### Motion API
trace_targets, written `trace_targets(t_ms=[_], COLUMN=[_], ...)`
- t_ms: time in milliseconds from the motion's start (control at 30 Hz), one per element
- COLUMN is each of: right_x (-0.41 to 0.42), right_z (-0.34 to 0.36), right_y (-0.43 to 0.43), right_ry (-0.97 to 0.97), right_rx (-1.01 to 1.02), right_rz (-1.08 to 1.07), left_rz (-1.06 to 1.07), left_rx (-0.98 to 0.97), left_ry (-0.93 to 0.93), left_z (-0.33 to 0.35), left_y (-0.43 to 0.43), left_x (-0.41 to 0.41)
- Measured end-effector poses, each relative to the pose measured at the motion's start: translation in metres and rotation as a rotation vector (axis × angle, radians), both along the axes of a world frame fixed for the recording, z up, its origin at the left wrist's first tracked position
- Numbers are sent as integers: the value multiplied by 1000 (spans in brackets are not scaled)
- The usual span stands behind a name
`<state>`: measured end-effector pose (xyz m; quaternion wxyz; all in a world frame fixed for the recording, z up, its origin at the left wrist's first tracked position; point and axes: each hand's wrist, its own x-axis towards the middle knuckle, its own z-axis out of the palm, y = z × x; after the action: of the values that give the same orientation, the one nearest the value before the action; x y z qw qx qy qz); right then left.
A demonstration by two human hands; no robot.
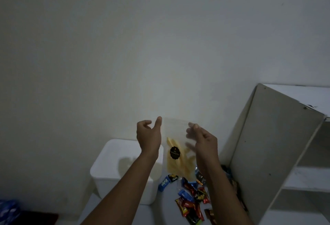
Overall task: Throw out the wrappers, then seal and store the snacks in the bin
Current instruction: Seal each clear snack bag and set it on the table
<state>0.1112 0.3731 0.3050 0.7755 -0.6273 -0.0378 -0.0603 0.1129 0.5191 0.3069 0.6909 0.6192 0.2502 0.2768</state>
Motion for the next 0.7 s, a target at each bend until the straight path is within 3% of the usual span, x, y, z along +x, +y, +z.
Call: trace_targets(t_ms=[133,233,433,700], right_x=[-7,-11,-16,-14], right_z=[-21,-32,-42,-42], right_y=[-5,-13,-20,-21], right_ry=[-26,-53,-87,-39], right_rx=[-101,-155,-169,-176], right_rz=[126,244,377,378], left_rz=[-332,-391,-402,-448], left_rx=[-288,-435,-442,-398], left_ry=[81,15,-3,-37], left_z=[-10,-13,-20,-24], left_y=[-2,1,3,3], left_x=[-8,-9,-11,-13])
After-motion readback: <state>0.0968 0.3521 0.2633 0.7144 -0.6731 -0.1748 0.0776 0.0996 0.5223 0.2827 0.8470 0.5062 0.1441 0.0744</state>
